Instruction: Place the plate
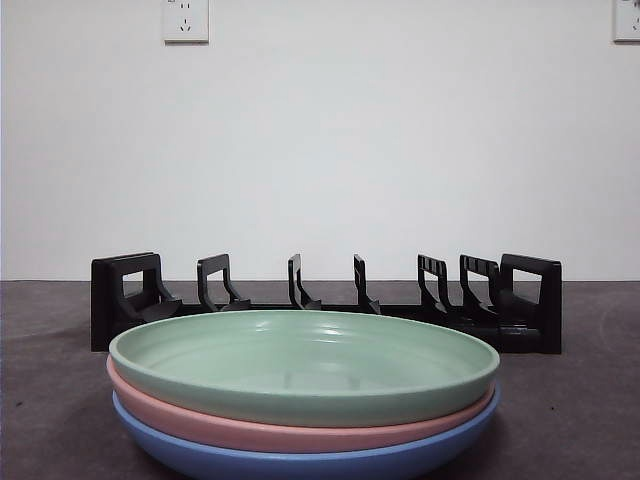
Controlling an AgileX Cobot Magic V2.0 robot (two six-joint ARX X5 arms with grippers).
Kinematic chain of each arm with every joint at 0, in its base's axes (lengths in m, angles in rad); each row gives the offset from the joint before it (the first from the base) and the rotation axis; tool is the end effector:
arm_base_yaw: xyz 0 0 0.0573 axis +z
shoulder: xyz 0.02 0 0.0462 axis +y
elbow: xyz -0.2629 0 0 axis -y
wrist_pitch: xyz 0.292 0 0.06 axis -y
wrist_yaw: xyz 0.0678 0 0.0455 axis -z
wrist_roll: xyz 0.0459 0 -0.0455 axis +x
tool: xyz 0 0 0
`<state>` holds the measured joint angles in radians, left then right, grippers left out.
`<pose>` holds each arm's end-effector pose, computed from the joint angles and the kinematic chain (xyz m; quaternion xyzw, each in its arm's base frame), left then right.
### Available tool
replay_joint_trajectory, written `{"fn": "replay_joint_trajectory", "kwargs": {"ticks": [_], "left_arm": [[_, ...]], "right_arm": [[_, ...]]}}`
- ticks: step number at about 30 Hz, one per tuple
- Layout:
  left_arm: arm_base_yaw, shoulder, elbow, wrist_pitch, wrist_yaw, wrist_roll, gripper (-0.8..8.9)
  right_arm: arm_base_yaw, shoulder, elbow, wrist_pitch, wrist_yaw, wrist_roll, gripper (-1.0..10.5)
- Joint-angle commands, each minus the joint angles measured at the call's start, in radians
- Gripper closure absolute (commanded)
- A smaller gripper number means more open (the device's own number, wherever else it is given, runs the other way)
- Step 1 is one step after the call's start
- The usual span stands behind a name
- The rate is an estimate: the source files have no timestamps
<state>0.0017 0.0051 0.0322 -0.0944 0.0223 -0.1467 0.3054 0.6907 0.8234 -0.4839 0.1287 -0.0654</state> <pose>0.1608 -0.0008 0.1651 -0.0736 0.0343 -0.0078 0.9967 0.1975 0.0561 0.3301 -0.0697 0.1677 0.0924 0.9790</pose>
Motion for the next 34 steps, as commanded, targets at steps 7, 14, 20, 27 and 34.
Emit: {"fn": "replay_joint_trajectory", "kwargs": {"ticks": [7, 14, 20, 27, 34], "left_arm": [[-0.001, -0.002, -0.019, 0.012, 0.000, -0.004, 8.06], [-0.001, -0.002, -0.019, 0.012, 0.000, -0.004, 8.06], [-0.001, -0.001, -0.019, 0.012, 0.000, -0.004, 8.06], [-0.001, -0.001, -0.019, 0.012, 0.000, -0.004, 8.06], [-0.001, -0.001, -0.019, 0.012, 0.000, -0.004, 8.06]], "right_arm": [[-0.208, -0.561, -0.652, 0.369, -0.169, 0.009, 9.3], [-0.261, -0.687, -0.812, 0.383, -0.206, 0.053, 9.3], [-0.263, -0.687, -0.811, 0.386, -0.204, 0.051, 9.3], [-0.262, -0.687, -0.811, 0.386, -0.204, 0.061, 9.3], [-0.262, -0.687, -0.811, 0.386, -0.205, 0.061, 9.3]]}}
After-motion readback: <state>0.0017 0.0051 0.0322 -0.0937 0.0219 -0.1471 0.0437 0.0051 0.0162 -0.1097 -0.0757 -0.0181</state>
